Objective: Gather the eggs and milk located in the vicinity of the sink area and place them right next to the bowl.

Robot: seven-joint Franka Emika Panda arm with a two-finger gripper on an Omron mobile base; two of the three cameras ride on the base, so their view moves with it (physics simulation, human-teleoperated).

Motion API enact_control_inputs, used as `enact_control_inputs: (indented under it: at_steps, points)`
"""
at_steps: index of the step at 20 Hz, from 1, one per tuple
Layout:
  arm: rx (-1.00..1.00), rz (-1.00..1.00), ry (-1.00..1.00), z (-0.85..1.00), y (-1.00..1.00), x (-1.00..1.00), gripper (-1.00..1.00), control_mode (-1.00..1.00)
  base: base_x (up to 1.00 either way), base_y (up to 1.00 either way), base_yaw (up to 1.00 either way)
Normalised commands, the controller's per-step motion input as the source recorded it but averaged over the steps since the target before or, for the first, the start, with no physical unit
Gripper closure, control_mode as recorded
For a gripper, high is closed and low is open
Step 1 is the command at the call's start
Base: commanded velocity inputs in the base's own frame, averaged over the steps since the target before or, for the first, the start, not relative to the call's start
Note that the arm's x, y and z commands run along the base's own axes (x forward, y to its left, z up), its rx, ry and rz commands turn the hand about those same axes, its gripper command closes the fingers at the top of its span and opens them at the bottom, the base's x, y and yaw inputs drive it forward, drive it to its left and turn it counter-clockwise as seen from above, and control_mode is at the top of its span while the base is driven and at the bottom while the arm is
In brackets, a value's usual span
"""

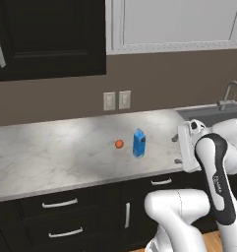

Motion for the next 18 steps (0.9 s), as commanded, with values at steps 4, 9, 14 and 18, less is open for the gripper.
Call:
enact_control_inputs:
  at_steps: [4,9,14,18]
  points:
    - [0.0,0.0,0.0,0.0,0.0,0.0,-1.0,1.0,0.3,0.23,0.0]
    - [0.0,0.0,0.0,0.0,0.0,0.0,-1.0,1.0,0.31,0.19,0.0]
    - [0.0,0.0,0.0,0.0,0.0,0.0,-1.0,1.0,0.3,0.18,0.0]
    - [0.0,0.0,0.0,0.0,0.0,0.0,-1.0,1.0,0.37,0.16,0.0]
